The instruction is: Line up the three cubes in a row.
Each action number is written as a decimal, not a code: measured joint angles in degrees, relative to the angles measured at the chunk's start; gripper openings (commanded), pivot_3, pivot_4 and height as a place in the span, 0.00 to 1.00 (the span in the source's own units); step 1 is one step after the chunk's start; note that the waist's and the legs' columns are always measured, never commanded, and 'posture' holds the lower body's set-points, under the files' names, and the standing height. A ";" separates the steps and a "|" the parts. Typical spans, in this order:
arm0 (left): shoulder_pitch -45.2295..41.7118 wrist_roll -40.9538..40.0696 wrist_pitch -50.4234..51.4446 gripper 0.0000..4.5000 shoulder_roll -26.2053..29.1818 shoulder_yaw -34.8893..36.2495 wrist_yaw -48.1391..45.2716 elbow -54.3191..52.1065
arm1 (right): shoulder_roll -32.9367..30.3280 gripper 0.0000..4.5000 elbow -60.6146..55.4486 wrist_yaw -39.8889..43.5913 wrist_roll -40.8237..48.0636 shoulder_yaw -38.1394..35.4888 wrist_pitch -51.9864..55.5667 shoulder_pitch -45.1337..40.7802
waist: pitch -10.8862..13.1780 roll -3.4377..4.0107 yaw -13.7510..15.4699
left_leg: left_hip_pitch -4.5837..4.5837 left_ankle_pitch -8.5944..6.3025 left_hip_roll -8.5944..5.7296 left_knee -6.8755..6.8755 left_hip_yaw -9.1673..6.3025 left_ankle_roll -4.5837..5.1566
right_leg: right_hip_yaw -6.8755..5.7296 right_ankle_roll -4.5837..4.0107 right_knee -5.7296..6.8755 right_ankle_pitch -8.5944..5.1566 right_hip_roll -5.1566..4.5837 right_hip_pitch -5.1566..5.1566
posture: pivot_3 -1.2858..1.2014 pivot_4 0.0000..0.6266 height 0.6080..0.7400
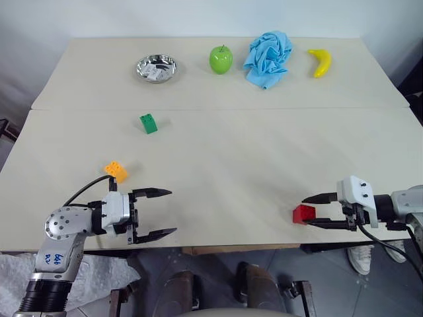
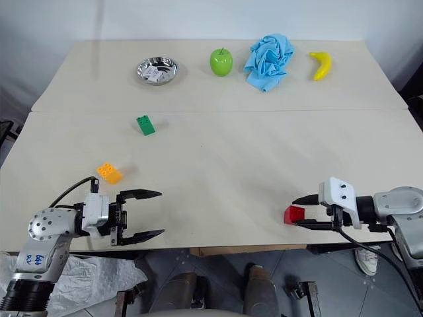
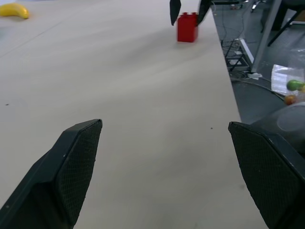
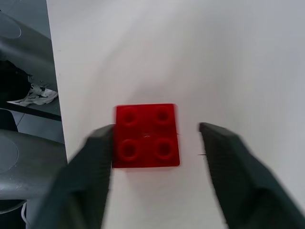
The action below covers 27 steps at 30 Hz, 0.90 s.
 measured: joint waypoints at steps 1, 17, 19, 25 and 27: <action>-0.16 0.00 0.01 1.00 0.00 0.00 -0.03 0.00 | 0.00 0.32 0.10 0.15 0.00 0.14 0.00 -0.29 | 0.00 0.00 0.00 | 0.00 0.00 0.00 0.00 0.00 0.00 | 0.00 0.00 0.00 0.00 0.00 0.00 | 0.52 0.24 1.00; -0.89 -0.43 1.28 1.00 -2.59 0.59 4.30 1.16 | 8.71 0.32 16.38 4.89 -4.24 11.22 -5.63 -28.88 | 0.02 0.03 -0.18 | -0.02 0.01 0.01 0.00 0.00 0.01 | -0.03 0.01 0.00 0.00 0.01 -0.01 | 0.52 0.24 1.00; -1.41 -0.42 1.27 1.00 -2.64 0.64 4.49 1.35 | 10.83 0.32 20.57 5.69 -5.93 13.32 -7.00 -32.27 | 0.02 0.03 -0.13 | -0.04 0.01 -0.01 0.00 -0.02 0.01 | -0.05 0.00 0.00 0.00 0.01 -0.02 | 0.52 0.24 1.00; -2.79 -0.39 1.29 1.00 -2.72 0.30 4.54 3.44 | 15.23 0.32 33.40 8.14 -10.35 17.25 -12.97 -40.95 | 0.02 0.03 -0.39 | -0.07 0.01 -0.01 -0.03 -0.04 0.02 | -0.10 0.00 -0.01 0.00 0.03 -0.03 | 0.52 0.24 1.00; -2.92 -0.39 1.29 1.00 -2.69 0.33 4.55 3.61 | 15.99 0.32 37.36 8.79 -11.62 18.05 -15.50 -42.30 | 0.02 0.04 -0.37 | -0.09 0.02 -0.03 -0.03 -0.03 0.03 | -0.09 0.00 -0.01 0.00 0.02 -0.03 | 0.52 0.24 1.00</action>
